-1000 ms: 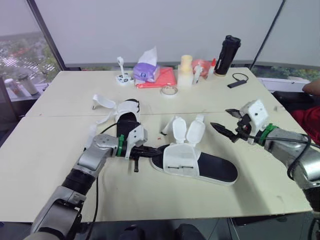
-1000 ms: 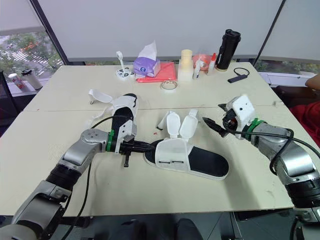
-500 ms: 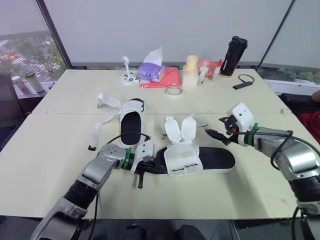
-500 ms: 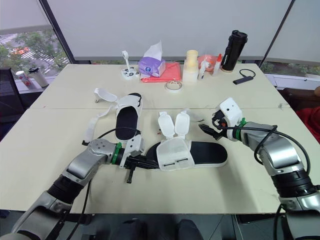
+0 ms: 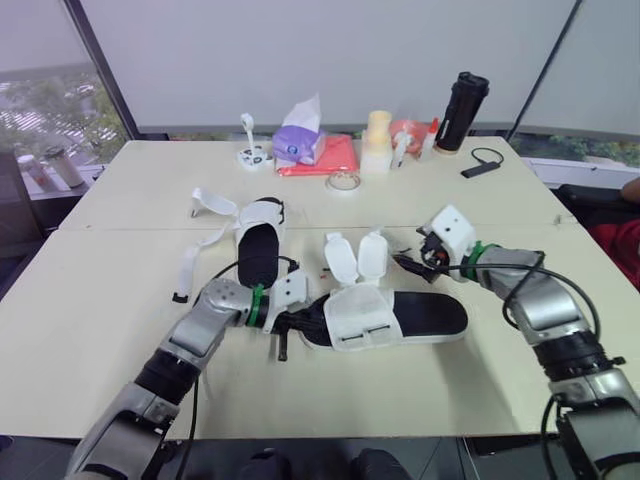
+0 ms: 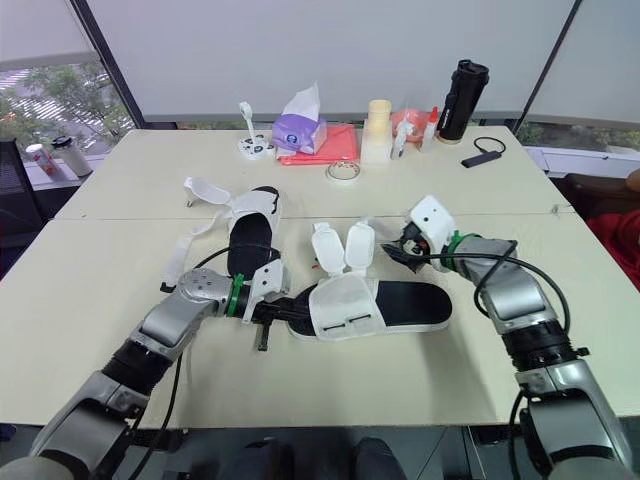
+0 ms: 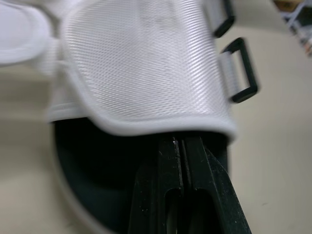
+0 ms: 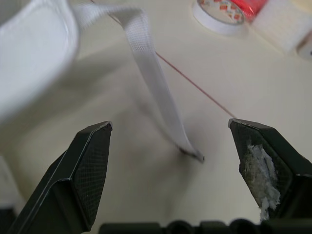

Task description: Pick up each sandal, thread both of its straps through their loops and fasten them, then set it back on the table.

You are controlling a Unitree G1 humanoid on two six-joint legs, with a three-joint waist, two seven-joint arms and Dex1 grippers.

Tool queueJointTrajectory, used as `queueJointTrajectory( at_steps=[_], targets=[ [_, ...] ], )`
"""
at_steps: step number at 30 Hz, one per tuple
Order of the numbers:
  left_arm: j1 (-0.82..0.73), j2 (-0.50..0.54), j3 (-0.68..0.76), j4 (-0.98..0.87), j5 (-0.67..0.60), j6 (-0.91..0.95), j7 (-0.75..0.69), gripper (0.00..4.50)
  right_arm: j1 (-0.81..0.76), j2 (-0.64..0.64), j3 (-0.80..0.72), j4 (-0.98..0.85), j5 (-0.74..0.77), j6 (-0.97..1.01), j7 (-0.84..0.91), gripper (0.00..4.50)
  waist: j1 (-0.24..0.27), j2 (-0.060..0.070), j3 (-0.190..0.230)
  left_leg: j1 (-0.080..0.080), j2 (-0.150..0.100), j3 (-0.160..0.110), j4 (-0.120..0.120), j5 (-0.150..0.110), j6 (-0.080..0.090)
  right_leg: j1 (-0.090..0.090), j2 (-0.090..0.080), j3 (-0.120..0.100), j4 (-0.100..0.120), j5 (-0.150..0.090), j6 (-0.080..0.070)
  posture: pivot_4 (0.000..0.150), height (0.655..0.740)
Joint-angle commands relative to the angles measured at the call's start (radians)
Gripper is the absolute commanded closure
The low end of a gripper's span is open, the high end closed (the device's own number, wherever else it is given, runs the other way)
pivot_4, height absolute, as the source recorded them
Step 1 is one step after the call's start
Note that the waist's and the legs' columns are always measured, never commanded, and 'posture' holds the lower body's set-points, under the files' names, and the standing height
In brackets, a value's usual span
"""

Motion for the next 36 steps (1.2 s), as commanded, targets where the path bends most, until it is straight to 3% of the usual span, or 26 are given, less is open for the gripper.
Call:
queueJointTrajectory(
  at_steps=[1, 14, 27, 36],
  targets=[
    [-0.015, 0.009, 0.013, 0.056, 0.058, -0.055, 0.040, 4.46, -0.044, 0.022, -0.017, 0.032, -0.044, -0.031, -0.011, 0.41, 0.000, 0.000, 0.000, 0.000, 0.000, 0.000, 0.000, 0.000, 0.000, 0.000, 0.000, 0.000, 0.000, 0.000, 0.000, 0.150, 0.7400],
    [-0.085, -0.056, 0.038, 0.180, 0.096, -0.204, 0.096, 4.46, -0.116, 0.074, -0.014, 0.192, -0.139, -0.138, 0.015, 0.41, 0.000, 0.000, 0.000, -0.001, 0.000, 0.000, 0.000, 0.000, 0.000, -0.001, 0.000, -0.001, 0.000, 0.000, 0.000, 0.150, 0.7400],
    [-0.170, -0.116, 0.043, 0.314, 0.153, -0.348, 0.152, 4.46, -0.114, 0.101, -0.033, 0.197, -0.168, -0.143, 0.011, 0.41, 0.002, 0.000, 0.000, -0.005, 0.000, 0.000, 0.000, 0.000, 0.000, -0.005, -0.001, -0.001, 0.001, 0.000, 0.000, 0.150, 0.7400],
    [-0.009, 0.003, 0.052, 0.006, 0.035, -0.077, 0.002, 4.46, -0.096, 0.092, -0.040, 0.201, -0.184, -0.169, 0.014, 0.41, -0.005, 0.000, 0.000, -0.007, 0.000, 0.000, -0.001, 0.000, 0.000, -0.009, 0.000, -0.001, 0.002, 0.000, 0.000, 0.150, 0.7400]
  ],
)
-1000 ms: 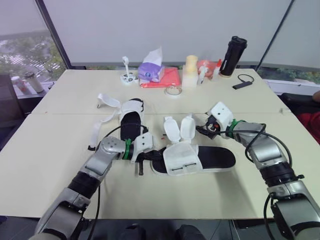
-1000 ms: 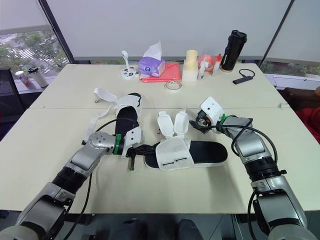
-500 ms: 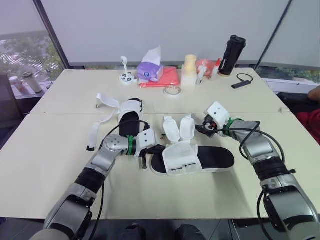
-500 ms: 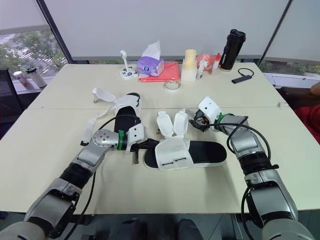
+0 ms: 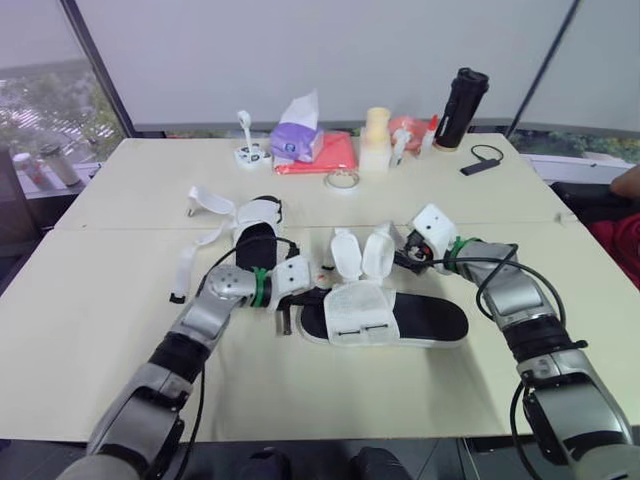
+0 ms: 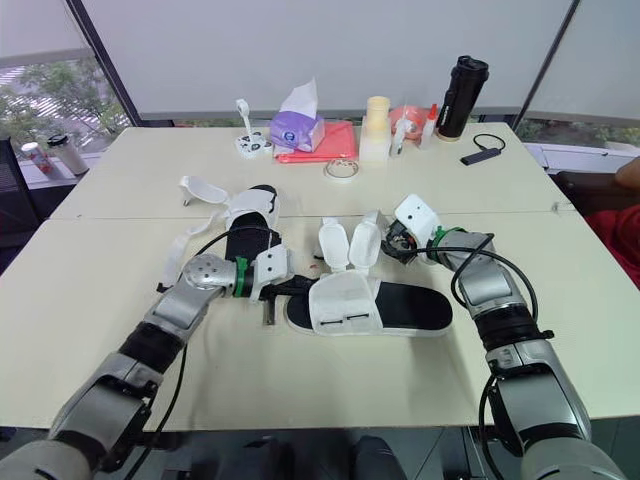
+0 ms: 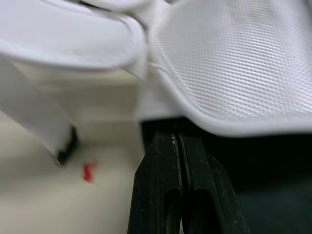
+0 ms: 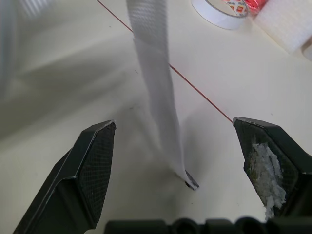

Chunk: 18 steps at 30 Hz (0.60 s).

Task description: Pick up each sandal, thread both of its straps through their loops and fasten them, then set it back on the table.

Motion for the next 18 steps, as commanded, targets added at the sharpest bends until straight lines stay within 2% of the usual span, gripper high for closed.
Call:
queueJointTrajectory(
  at_steps=[1, 8, 11, 17, 18],
  targets=[
    [0.062, 0.035, 0.014, -0.149, -0.059, 0.120, -0.044, 4.46, -0.008, -0.010, -0.023, -0.011, -0.014, -0.041, -0.003, 0.41, 0.001, 0.000, 0.000, 0.000, 0.000, 0.000, 0.000, 0.000, 0.000, 0.000, 0.000, 0.000, 0.000, 0.000, 0.000, 0.150, 0.7400],
    [0.116, -0.002, -0.037, -0.200, -0.002, 0.147, 0.019, 4.46, -0.036, 0.008, -0.014, 0.082, -0.050, -0.115, -0.015, 0.41, 0.011, 0.000, 0.000, 0.000, -0.001, 0.000, 0.001, 0.000, 0.000, 0.002, -0.001, 0.000, -0.001, 0.000, 0.000, 0.150, 0.7400],
    [0.110, -0.023, -0.037, -0.196, 0.003, 0.154, 0.042, 4.50, -0.056, 0.017, -0.019, 0.133, -0.062, -0.172, -0.035, 1.27, 0.008, 0.000, 0.000, 0.000, -0.001, 0.000, 0.001, 0.000, 0.000, 0.002, -0.001, 0.000, -0.001, 0.000, 0.000, 0.150, 0.7400],
    [0.116, -0.021, -0.035, -0.200, 0.006, 0.157, 0.044, 4.50, -0.072, 0.030, -0.022, 0.197, -0.090, -0.260, -0.097, 4.42, 0.004, 0.000, 0.000, 0.000, 0.000, 0.000, 0.001, 0.000, 0.000, 0.002, 0.000, 0.000, 0.000, 0.000, 0.000, 0.150, 0.7400],
    [0.119, -0.019, -0.034, -0.201, 0.006, 0.156, 0.044, 4.50, -0.071, 0.034, -0.029, 0.205, -0.082, -0.274, -0.098, 4.47, 0.004, 0.000, 0.000, 0.000, 0.000, 0.000, 0.001, 0.000, 0.000, 0.002, 0.000, 0.000, 0.000, 0.000, 0.000, 0.150, 0.7400]
  ],
)
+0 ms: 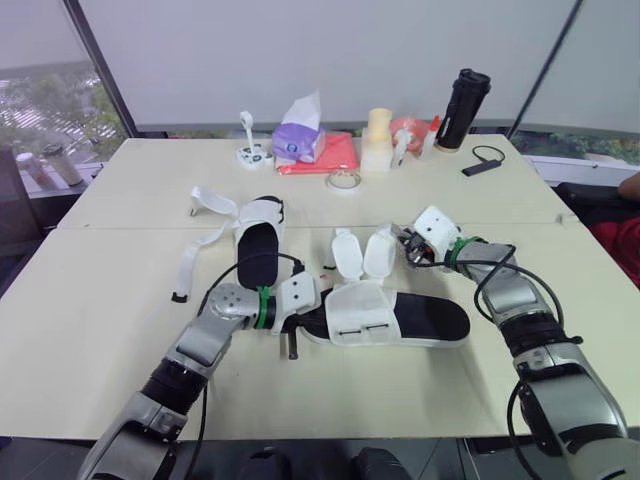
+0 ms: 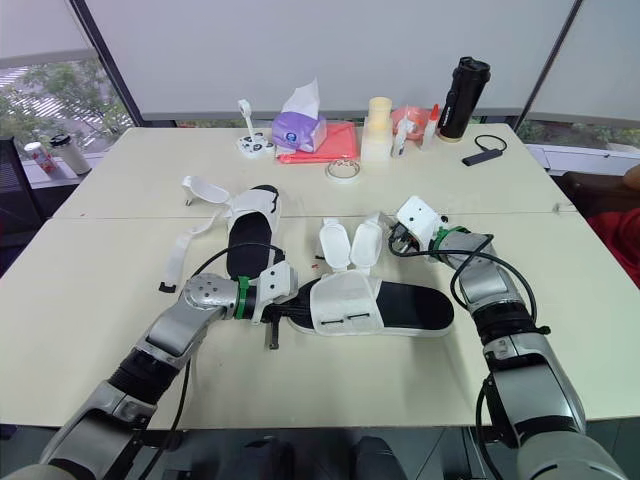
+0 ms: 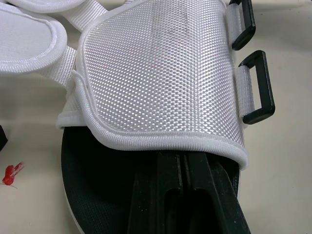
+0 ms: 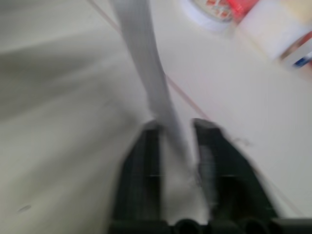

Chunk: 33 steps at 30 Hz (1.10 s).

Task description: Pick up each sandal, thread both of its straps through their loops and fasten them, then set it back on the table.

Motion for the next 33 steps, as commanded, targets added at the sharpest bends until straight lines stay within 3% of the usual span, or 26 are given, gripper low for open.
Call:
queueJointTrajectory(
  at_steps=[1, 5, 9, 12, 14, 18, 21, 25, 28, 33],
  targets=[
    [0.014, 0.011, -0.012, -0.007, 0.014, 0.005, 0.000, 4.50, -0.020, 0.016, -0.035, 0.013, 0.008, -0.066, -0.025, 4.47, 0.000, 0.000, 0.000, 0.000, 0.000, 0.000, 0.000, 0.000, 0.000, 0.000, 0.000, 0.000, 0.000, 0.000, 0.000, 0.150, 0.7400],
    [0.015, 0.017, -0.004, -0.004, 0.012, 0.004, 0.003, 4.50, -0.015, 0.018, -0.051, 0.013, -0.003, -0.188, -0.077, 4.47, -0.001, 0.000, 0.000, 0.000, 0.000, 0.000, 0.000, 0.000, 0.000, 0.000, 0.000, 0.000, 0.000, 0.000, 0.000, 0.150, 0.7400],
    [0.015, 0.020, 0.002, 0.001, 0.008, 0.005, 0.006, 4.50, 0.018, -0.033, -0.031, -0.059, -0.117, -0.493, -0.214, 4.47, -0.001, 0.000, 0.000, 0.000, 0.000, 0.000, 0.000, 0.000, 0.000, 0.000, 0.000, 0.000, 0.000, 0.000, 0.000, 0.150, 0.7400],
    [0.012, 0.018, 0.007, 0.008, 0.005, 0.007, 0.008, 4.50, 0.052, -0.098, 0.012, -0.136, -0.297, -0.743, -0.340, 4.47, -0.001, 0.000, 0.000, 0.000, 0.000, 0.000, 0.000, 0.000, 0.000, 0.000, 0.000, 0.000, 0.000, 0.000, 0.000, 0.150, 0.7400],
    [0.010, 0.015, 0.009, 0.013, 0.002, 0.008, 0.009, 4.50, 0.074, -0.162, 0.048, -0.233, -0.501, -0.910, -0.459, 4.47, -0.001, 0.000, 0.000, 0.000, 0.000, 0.000, 0.000, 0.000, 0.000, 0.000, 0.000, 0.000, 0.000, 0.000, 0.000, 0.150, 0.7400],
    [0.003, 0.012, 0.017, 0.021, -0.006, 0.018, 0.008, 4.50, 0.103, -0.224, 0.047, -0.420, -0.764, -1.089, -0.645, 4.47, -0.001, 0.000, 0.000, 0.000, 0.000, 0.000, 0.000, 0.001, -0.001, 0.000, 0.001, 0.000, 0.001, 0.000, 0.000, 0.150, 0.7400],
    [-0.004, 0.011, 0.022, 0.025, -0.017, 0.031, 0.001, 4.50, 0.181, -0.270, 0.020, -0.556, -0.890, -1.205, -0.750, 4.47, 0.003, 0.000, 0.000, 0.001, 0.000, 0.000, 0.000, 0.001, -0.002, 0.000, 0.001, 0.001, 0.001, 0.000, 0.000, 0.150, 0.7400],
    [-0.011, 0.008, 0.025, 0.031, -0.028, 0.041, 0.002, 4.50, 0.252, -0.306, -0.006, -0.604, -0.977, -1.228, -0.849, 4.47, 0.004, 0.000, 0.000, 0.001, 0.000, 0.001, 0.000, 0.001, -0.002, 0.000, 0.001, 0.001, 0.001, 0.000, 0.000, 0.150, 0.7400],
    [-0.019, 0.001, 0.030, 0.036, -0.035, 0.052, 0.004, 4.50, 0.277, -0.309, -0.036, -0.611, -0.988, -1.183, -0.889, 3.57, 0.001, 0.000, 0.000, 0.001, 0.000, 0.001, 0.000, 0.002, -0.002, 0.001, 0.001, 0.001, 0.002, 0.000, 0.000, 0.150, 0.7400],
    [-0.023, -0.013, 0.028, 0.046, -0.041, 0.059, 0.006, 4.50, 0.295, -0.297, -0.070, -0.651, -1.009, -1.099, -0.933, 0.96, 0.001, 0.000, 0.000, 0.004, 0.000, 0.001, 0.000, 0.002, -0.002, 0.003, 0.002, 0.001, 0.002, 0.000, 0.000, 0.150, 0.7400]
  ],
)
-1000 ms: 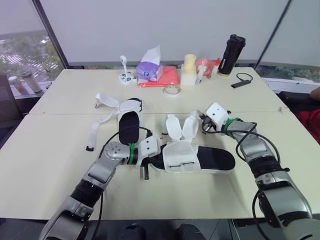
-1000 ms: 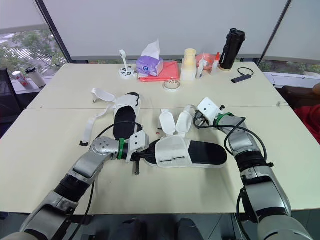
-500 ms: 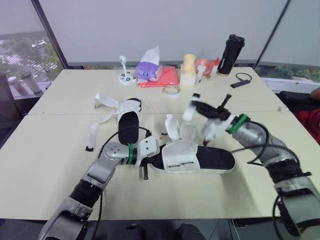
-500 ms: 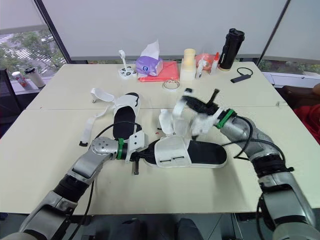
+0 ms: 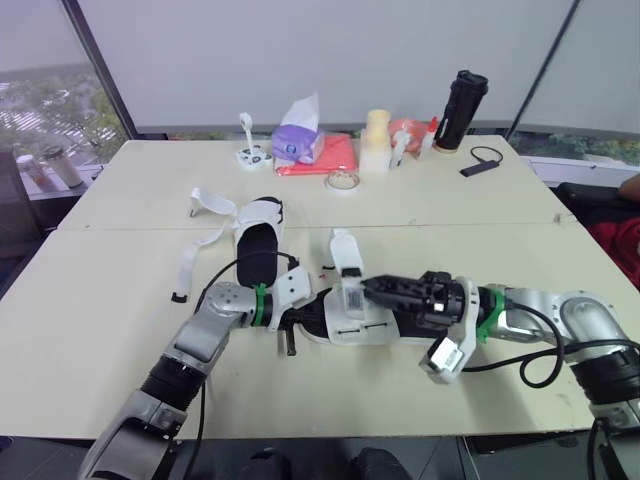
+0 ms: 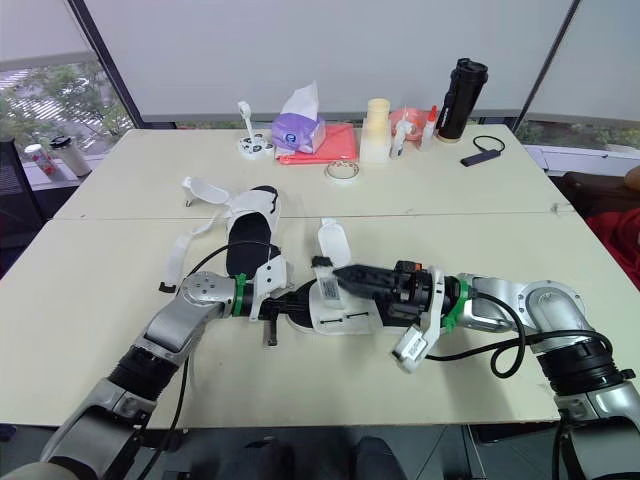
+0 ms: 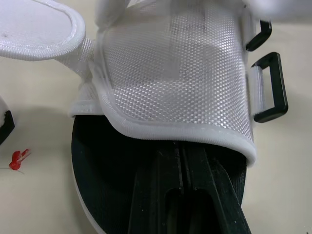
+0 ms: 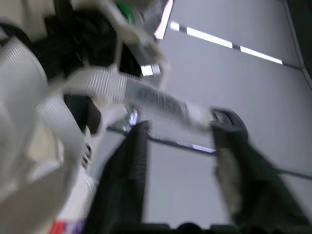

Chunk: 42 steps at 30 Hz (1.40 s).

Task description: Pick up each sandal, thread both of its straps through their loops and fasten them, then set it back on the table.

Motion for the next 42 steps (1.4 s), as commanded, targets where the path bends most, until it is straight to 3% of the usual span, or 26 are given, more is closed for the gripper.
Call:
queueJointTrajectory(
  at_steps=[1, 2, 6, 10, 14, 17, 20, 21, 23, 25, 29, 34, 35, 37, 39, 42],
  targets=[
    [-0.010, -0.008, 0.004, 0.010, -0.005, 0.010, -0.001, 4.50, 0.021, -0.007, -0.057, -0.078, -0.031, 0.059, -0.068, 0.47, 0.003, 0.000, 0.000, 0.000, 0.000, 0.000, 0.000, 0.000, 0.000, 0.000, 0.000, 0.000, 0.000, 0.000, 0.000, 0.150, 0.7400],
    [-0.011, -0.009, 0.001, 0.009, -0.008, 0.008, -0.008, 4.50, 0.039, -0.016, -0.075, -0.084, -0.030, 0.084, -0.069, 0.03, 0.005, 0.000, 0.000, 0.000, 0.000, 0.000, 0.000, 0.000, 0.000, 0.000, 0.000, 0.000, 0.000, 0.000, 0.000, 0.150, 0.7400],
    [-0.010, -0.006, 0.001, 0.004, -0.015, 0.011, -0.022, 4.50, 0.108, -0.055, -0.134, -0.076, 0.031, 0.160, -0.041, 0.03, 0.006, 0.000, 0.000, 0.000, 0.000, 0.000, 0.000, 0.000, 0.000, 0.001, 0.000, 0.000, -0.001, 0.000, 0.000, 0.150, 0.7400],
    [-0.007, 0.000, 0.006, 0.003, -0.021, 0.007, -0.032, 4.50, 0.188, -0.066, -0.195, -0.056, 0.251, 0.295, 0.126, 0.03, 0.002, 0.000, 0.000, 0.002, 0.000, -0.001, 0.000, 0.000, 0.000, 0.003, 0.000, 0.000, -0.002, 0.000, 0.000, 0.150, 0.7400],
    [-0.013, -0.008, 0.005, 0.012, -0.023, 0.000, -0.035, 4.50, 0.259, 0.008, -0.206, -0.221, 0.911, 0.729, 0.524, 0.03, -0.003, -0.001, 0.000, 0.010, 0.001, -0.001, -0.002, -0.001, 0.001, 0.011, 0.001, 0.000, -0.003, 0.000, 0.000, 0.150, 0.7400],
    [-0.017, -0.010, 0.003, 0.021, -0.018, -0.008, -0.038, 4.50, 0.267, 0.020, -0.215, -0.400, 1.382, 1.203, 0.723, 0.03, 0.000, -0.001, 0.001, 0.012, 0.001, -0.001, -0.003, -0.001, 0.001, 0.015, 0.000, 0.001, -0.004, 0.000, 0.000, 0.150, 0.7400],
    [-0.018, -0.011, 0.000, 0.028, -0.015, -0.016, -0.041, 4.50, 0.213, 0.004, -0.313, -0.481, 1.945, 1.682, 0.676, 0.03, 0.004, -0.001, 0.001, 0.012, 0.001, -0.003, -0.002, -0.001, 0.002, 0.016, -0.001, 0.000, -0.005, 0.000, 0.000, 0.150, 0.7400],
    [-0.018, -0.011, -0.001, 0.030, -0.015, -0.018, -0.041, 4.50, 0.201, -0.034, -0.334, -0.455, 2.288, 1.798, 0.575, 0.03, 0.004, -0.001, 0.001, 0.012, 0.001, -0.003, -0.002, -0.001, 0.002, 0.016, -0.002, 0.000, -0.005, 0.000, 0.000, 0.150, 0.7400],
    [-0.019, -0.013, -0.002, 0.036, -0.012, -0.024, -0.042, 4.50, 0.182, -0.087, -0.353, -0.412, 2.742, 1.911, 0.453, 0.03, 0.006, -0.001, 0.001, 0.012, 0.001, -0.003, -0.002, -0.001, 0.002, 0.016, -0.002, -0.001, -0.006, 0.000, 0.000, 0.150, 0.7400],
    [-0.021, -0.015, -0.003, 0.039, -0.011, -0.027, -0.042, 4.50, 0.197, -0.116, -0.341, -0.373, 2.990, 1.995, 0.402, 0.03, 0.006, -0.001, 0.001, 0.011, 0.001, -0.004, -0.003, -0.002, 0.003, 0.016, -0.003, -0.002, -0.007, 0.000, 0.000, 0.150, 0.7400],
    [-0.023, -0.017, -0.002, 0.042, -0.010, -0.030, -0.041, 4.50, 0.234, -0.124, -0.315, -0.329, 3.047, 2.160, 0.415, 0.03, 0.007, -0.002, 0.001, 0.010, 0.001, -0.004, -0.002, -0.002, 0.004, 0.016, -0.003, -0.002, -0.009, 0.000, 0.000, 0.150, 0.7400],
    [-0.022, -0.021, -0.005, 0.051, -0.007, -0.036, -0.039, 4.50, 0.235, -0.105, -0.308, -0.431, 3.047, 2.146, 0.433, 0.03, 0.005, -0.001, 0.001, 0.010, 0.001, -0.004, -0.003, -0.002, 0.004, 0.015, -0.002, -0.002, -0.009, 0.000, 0.000, 0.150, 0.7400],
    [-0.023, -0.023, -0.005, 0.052, -0.008, -0.036, -0.039, 4.50, 0.197, -0.130, -0.289, -0.484, 2.999, 2.141, 0.395, 0.03, 0.003, -0.001, 0.001, 0.010, 0.001, -0.004, -0.003, -0.002, 0.004, 0.015, -0.002, -0.002, -0.009, 0.000, 0.000, 0.150, 0.7400],
    [-0.028, -0.029, -0.008, 0.060, -0.006, -0.037, -0.038, 4.50, 0.085, -0.156, -0.177, -0.618, 2.596, 2.088, 0.440, 0.03, -0.001, 0.000, 0.000, 0.009, 0.001, -0.003, -0.003, -0.002, 0.004, 0.013, -0.002, -0.001, -0.008, 0.000, 0.000, 0.150, 0.7400],
    [-0.033, -0.033, -0.009, 0.067, -0.004, -0.041, -0.037, 4.50, 0.022, -0.132, -0.088, -0.647, 2.334, 2.011, 0.522, 0.03, 0.002, 0.000, 0.000, 0.008, 0.001, -0.003, -0.003, -0.002, 0.004, 0.011, -0.002, -0.002, -0.008, 0.000, 0.000, 0.150, 0.7400],
    [-0.039, -0.036, -0.007, 0.078, -0.001, -0.045, -0.038, 4.50, 0.000, -0.090, -0.022, -0.634, 2.180, 1.944, 0.628, 0.03, 0.009, -0.001, 0.000, 0.006, 0.001, -0.005, -0.003, -0.002, 0.004, 0.010, -0.001, -0.003, -0.009, 0.000, 0.000, 0.150, 0.7400]
  ],
)
